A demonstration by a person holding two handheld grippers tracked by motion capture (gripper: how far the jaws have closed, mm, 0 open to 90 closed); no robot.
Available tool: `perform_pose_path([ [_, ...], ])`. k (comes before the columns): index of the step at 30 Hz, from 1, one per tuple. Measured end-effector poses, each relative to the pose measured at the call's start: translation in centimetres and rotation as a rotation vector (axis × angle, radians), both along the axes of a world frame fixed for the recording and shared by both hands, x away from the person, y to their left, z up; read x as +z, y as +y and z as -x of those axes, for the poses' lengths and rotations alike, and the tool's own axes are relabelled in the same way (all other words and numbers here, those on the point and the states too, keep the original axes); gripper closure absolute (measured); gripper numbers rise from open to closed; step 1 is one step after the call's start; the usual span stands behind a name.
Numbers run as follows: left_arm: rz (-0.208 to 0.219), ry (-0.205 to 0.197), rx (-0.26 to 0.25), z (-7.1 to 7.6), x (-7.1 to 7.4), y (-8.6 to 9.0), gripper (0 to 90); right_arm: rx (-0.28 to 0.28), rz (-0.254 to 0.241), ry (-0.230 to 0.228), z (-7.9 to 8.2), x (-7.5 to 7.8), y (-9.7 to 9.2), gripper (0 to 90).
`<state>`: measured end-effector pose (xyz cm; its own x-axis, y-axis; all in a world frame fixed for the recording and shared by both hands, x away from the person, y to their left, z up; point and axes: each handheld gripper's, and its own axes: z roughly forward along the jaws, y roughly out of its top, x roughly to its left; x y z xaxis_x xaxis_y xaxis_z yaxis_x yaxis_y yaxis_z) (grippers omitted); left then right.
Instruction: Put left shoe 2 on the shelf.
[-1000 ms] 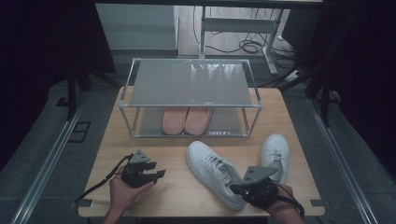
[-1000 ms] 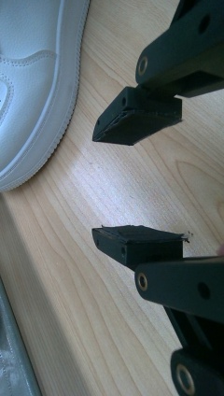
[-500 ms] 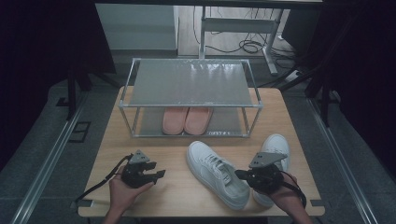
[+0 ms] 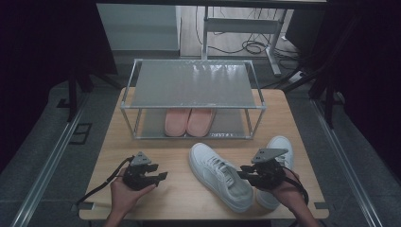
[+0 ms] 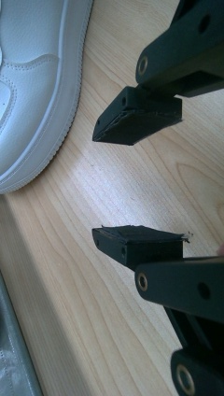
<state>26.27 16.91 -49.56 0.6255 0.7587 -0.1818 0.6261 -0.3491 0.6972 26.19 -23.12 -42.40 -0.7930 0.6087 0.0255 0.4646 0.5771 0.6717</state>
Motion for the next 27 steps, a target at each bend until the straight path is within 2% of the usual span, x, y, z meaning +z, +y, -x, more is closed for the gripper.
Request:
perform_pose_path([
  [7, -0.004, 0.002, -0.004, 0.0, -0.1, 0.0, 47.7, -0.019, 0.034, 0.02, -1.0, -1.0, 0.7, 59.7],
  [12, -0.001, 0.001, 0.0, 0.0, -0.1, 0.0, 47.7, -0.031, 0.047, 0.026, -1.7, -1.4, 1.3, 57.1],
  [18, -0.002, 0.0, 0.001, 0.0, 0.0, 0.0, 47.7, -0.046, 0.082, 0.041, -2.7, -2.0, 2.7, 57.3],
  [27, 0.0, -0.004, 0.0, 0.0, 0.0, 0.0, 47.6, -0.047, 0.138, 0.061, -3.3, -3.1, 4.3, 62.0],
])
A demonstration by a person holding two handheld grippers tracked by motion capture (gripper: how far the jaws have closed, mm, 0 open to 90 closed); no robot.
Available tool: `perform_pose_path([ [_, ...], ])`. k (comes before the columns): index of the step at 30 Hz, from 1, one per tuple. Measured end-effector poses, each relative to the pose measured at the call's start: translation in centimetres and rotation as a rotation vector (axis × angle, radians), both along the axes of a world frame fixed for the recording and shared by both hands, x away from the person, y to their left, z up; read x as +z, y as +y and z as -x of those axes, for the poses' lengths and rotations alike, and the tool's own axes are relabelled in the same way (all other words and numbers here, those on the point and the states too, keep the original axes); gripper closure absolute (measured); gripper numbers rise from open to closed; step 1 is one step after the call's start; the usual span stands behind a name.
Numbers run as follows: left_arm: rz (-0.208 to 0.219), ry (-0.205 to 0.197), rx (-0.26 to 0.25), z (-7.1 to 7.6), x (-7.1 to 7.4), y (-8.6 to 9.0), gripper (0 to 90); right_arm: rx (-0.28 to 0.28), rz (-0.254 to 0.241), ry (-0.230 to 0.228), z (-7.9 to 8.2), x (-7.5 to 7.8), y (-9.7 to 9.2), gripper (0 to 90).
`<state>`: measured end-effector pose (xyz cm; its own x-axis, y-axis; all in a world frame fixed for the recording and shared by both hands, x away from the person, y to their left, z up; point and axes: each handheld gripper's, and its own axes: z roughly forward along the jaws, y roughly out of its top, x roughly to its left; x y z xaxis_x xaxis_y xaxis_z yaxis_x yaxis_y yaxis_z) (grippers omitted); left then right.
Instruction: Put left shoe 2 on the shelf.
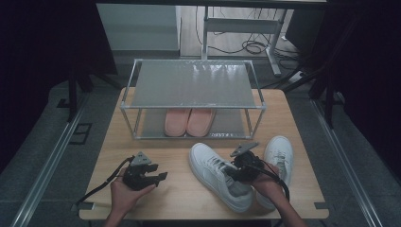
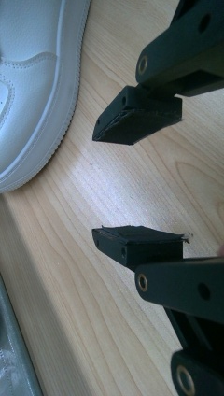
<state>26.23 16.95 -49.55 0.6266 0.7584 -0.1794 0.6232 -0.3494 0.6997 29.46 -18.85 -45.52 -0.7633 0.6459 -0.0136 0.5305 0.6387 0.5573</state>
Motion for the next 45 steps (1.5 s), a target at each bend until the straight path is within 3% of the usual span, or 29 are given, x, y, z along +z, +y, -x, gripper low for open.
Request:
perform_pose_path([
  [10, -0.003, 0.0, 0.002, 0.0, 0.0, 0.0, 47.6, -0.02, 0.007, 0.005, -0.2, -0.2, 0.1, 74.4],
  [18, -0.005, 0.0, 0.002, 0.0, 0.0, 0.0, 47.7, -0.028, 0.014, -0.019, 0.0, -0.2, 0.1, 77.1],
  [36, 0.0, -0.006, 0.008, 0.0, 0.2, 0.2, 47.7, -0.04, -0.096, -0.068, 1.1, 0.9, 0.6, 78.9],
  [45, -0.002, -0.004, 0.007, 0.0, 0.1, 0.2, 47.7, -0.009, -0.149, -0.073, 1.4, 1.8, 0.9, 79.1],
])
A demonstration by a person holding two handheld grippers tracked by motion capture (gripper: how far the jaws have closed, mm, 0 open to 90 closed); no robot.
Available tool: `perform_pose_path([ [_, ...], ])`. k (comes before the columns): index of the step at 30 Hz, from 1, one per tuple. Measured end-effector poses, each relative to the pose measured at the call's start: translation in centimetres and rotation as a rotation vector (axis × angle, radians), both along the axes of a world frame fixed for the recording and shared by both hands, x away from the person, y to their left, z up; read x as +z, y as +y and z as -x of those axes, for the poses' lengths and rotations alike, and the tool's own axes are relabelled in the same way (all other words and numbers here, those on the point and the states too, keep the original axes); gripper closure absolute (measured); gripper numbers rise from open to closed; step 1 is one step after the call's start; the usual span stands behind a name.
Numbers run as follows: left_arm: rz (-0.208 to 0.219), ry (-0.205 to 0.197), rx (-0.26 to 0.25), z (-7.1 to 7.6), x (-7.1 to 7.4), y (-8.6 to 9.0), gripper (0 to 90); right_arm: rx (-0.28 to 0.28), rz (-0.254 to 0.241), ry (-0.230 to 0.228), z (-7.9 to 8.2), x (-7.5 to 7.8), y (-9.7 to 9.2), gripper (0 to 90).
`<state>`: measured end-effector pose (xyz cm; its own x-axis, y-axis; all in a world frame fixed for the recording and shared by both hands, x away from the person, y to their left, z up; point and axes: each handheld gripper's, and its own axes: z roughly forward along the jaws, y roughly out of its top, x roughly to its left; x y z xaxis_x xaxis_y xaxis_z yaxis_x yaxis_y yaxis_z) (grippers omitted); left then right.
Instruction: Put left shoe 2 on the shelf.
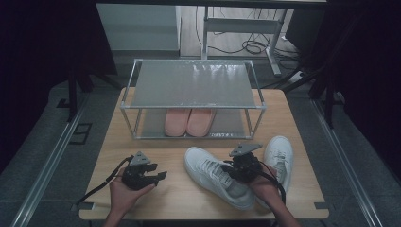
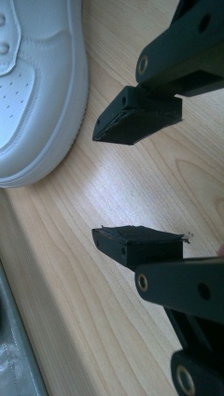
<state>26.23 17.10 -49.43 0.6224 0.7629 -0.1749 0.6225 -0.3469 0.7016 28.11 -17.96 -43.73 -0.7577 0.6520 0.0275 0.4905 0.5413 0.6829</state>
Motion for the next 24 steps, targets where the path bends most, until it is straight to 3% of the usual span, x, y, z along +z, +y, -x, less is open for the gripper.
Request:
perform_pose_path([
  [16, 0.003, 0.003, 0.001, 0.0, -0.1, 0.0, 47.7, 0.004, -0.126, -0.073, 0.2, 3.6, -1.0, 79.4],
  [24, 0.004, 0.003, 0.003, 0.0, -0.1, -0.1, 47.4, 0.03, -0.173, -0.086, -0.2, 4.4, -1.3, 79.6],
])
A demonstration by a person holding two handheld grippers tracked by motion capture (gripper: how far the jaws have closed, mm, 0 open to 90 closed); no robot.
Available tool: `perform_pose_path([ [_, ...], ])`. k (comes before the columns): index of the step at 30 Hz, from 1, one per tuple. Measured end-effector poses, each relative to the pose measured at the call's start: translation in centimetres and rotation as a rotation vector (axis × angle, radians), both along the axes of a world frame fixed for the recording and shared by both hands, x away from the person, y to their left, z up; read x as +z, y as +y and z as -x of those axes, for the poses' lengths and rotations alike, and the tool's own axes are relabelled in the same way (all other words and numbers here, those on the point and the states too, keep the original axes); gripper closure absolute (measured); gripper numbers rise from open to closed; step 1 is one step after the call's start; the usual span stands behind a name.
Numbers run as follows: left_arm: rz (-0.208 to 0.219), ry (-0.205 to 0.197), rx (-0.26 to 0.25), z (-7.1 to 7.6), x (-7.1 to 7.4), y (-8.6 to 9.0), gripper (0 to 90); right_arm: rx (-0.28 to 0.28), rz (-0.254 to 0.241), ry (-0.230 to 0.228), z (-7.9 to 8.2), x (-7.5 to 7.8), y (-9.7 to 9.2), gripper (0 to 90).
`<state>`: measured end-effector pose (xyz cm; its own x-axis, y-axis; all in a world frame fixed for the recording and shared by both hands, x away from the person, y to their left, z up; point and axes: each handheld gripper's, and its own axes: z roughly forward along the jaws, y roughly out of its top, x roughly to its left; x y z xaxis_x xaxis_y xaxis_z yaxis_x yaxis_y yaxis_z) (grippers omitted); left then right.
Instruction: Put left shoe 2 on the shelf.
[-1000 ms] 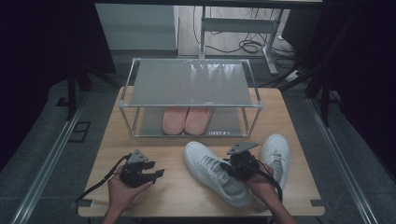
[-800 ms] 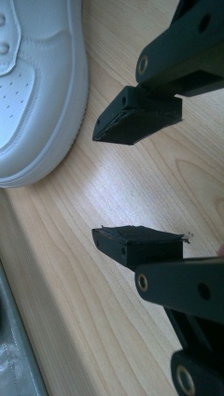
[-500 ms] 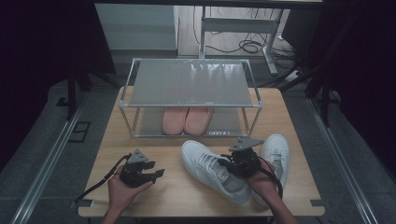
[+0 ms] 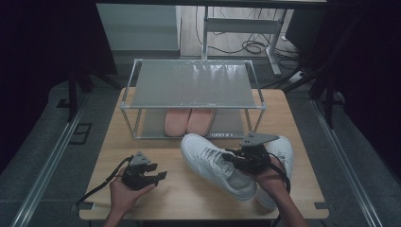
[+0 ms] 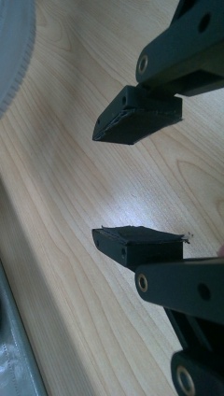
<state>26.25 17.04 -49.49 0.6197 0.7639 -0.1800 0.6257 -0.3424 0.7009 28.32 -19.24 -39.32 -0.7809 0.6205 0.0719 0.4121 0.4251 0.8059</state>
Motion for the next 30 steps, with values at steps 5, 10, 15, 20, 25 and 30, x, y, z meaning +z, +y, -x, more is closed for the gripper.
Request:
perform_pose_path([
  [5, 0.003, 0.0, 0.0, 0.0, -0.2, -0.1, 47.3, -0.006, -0.028, -0.015, -0.2, 0.6, -0.2, 79.5],
  [10, 0.02, -0.002, 0.001, 0.0, -0.1, -0.2, 46.3, -0.012, -0.063, -0.025, -0.4, 1.4, -0.4, 79.6],
  [15, 0.025, -0.001, 0.002, 0.0, -0.1, -0.1, 45.5, -0.01, -0.1, -0.043, -0.6, 2.2, -0.5, 79.6],
  [20, 0.02, 0.002, 0.002, -0.1, -0.2, -0.2, 45.4, -0.001, -0.112, -0.062, -0.7, 2.9, -0.3, 79.6],
  [25, 0.012, 0.002, -0.001, -0.1, -0.2, -0.2, 45.2, 0.0, -0.131, -0.076, -0.9, 3.5, 0.0, 79.7],
  [30, 0.008, 0.0, 0.0, -0.1, -0.2, -0.1, 45.3, 0.005, -0.144, -0.084, -1.2, 4.1, 0.3, 79.7],
])
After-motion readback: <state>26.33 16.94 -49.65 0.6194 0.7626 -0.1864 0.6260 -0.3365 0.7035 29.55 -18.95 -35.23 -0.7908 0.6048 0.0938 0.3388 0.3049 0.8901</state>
